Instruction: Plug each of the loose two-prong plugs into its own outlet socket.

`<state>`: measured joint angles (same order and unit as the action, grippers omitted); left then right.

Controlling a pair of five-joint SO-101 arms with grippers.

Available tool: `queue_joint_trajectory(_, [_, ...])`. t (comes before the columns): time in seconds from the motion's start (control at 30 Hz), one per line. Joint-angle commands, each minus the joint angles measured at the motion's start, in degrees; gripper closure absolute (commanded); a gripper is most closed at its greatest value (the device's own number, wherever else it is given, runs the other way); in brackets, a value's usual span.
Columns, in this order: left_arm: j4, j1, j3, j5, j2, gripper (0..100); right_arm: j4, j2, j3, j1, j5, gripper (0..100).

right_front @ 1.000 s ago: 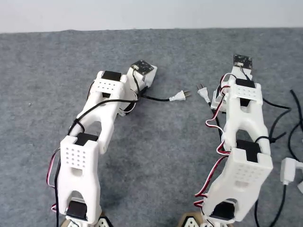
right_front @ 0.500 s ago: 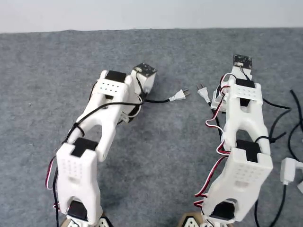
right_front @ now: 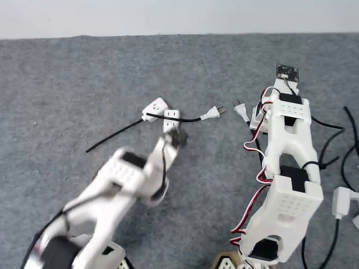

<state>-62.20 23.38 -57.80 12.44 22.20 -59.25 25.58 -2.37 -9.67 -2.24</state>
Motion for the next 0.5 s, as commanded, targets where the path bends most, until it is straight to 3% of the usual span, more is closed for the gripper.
queue_joint_trajectory(0.0, [0.88, 1.05, -9.27, -0.79, 15.03, 99, 0.66, -2.15, -0.70, 0.57, 0.53, 92.7])
queue_joint_trajectory(0.17, [-6.07, 0.88, -12.53, -0.53, 30.77, 97, 1.36, -1.98, -0.53, 0.57, 0.35, 92.6])
queue_joint_trajectory(0.37, [-8.09, -6.51, -11.65, -0.97, 46.24, 70, 1.45, -1.98, -0.44, 0.57, 0.18, 92.6])
queue_joint_trajectory(0.47, [-6.07, -8.18, -11.56, -0.79, 47.82, 71, 1.45, -1.89, -0.44, 0.57, 0.18, 92.6])
